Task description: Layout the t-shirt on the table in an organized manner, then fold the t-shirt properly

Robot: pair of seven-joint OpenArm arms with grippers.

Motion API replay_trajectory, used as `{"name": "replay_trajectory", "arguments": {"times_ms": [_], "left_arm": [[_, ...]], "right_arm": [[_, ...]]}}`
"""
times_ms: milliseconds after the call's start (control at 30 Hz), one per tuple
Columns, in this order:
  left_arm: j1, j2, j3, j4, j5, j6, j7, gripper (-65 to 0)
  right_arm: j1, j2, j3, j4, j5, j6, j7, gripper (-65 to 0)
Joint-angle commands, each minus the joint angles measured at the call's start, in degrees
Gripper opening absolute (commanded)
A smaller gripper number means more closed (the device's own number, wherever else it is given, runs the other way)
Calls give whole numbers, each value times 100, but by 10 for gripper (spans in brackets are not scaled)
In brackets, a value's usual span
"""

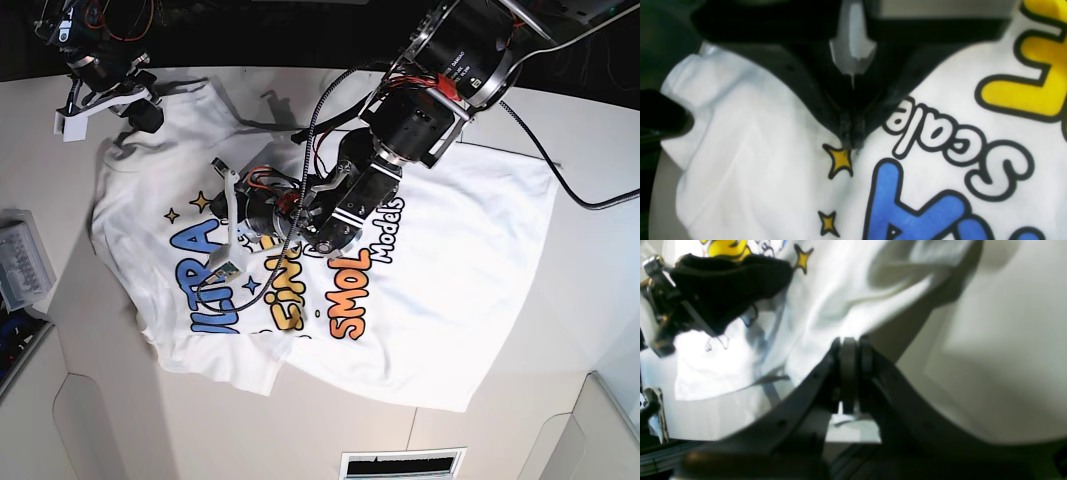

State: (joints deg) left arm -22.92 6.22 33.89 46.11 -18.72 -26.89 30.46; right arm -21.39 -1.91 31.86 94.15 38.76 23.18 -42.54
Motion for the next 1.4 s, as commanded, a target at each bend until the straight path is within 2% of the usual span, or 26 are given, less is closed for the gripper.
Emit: {"name": "replay_trajectory", "arguments": {"times_ms": [0, 167, 567, 733, 867, 1000, 1033, 1133, 1167, 1367], "left_arm": [[-136, 55, -4, -28, 146, 170, 13, -650], [-136, 57, -4, -96, 205, 225, -26, -650], [-136, 57, -4, -96, 227, 225, -72, -650], [-136, 57, -4, -96, 229, 225, -83, -650], [-136, 57, -4, -96, 229, 225, -114, -650], [-136, 57, -4, -96, 232, 225, -114, -650], [-136, 57, -4, -96, 232, 225, -116, -650], [-136, 57, -4, -96, 236, 223, -114, -650], [-136, 57, -4, -96, 247, 225, -114, -650], [-136, 57, -4, -96, 332, 225, -179, -650]], "right_arm": [[-42, 31, 17, 118, 133, 68, 24, -650], [-184, 28, 17, 341, 293, 114, -61, -650], [-1110, 28, 17, 2035, 321, 173, -151, -650], [-1429, 28, 17, 2549, 321, 173, -444, -650], [-1683, 28, 17, 2929, 319, 177, -448, -650], [-1770, 31, 17, 3257, 96, 175, -450, -650], [-1770, 33, 17, 3311, 59, 177, -472, -607], [-1768, 31, 17, 3427, 44, 485, -654, -345], [-1768, 33, 17, 3458, 44, 518, -752, -317], [-1764, 31, 17, 3589, 46, 518, -841, -320]]}}
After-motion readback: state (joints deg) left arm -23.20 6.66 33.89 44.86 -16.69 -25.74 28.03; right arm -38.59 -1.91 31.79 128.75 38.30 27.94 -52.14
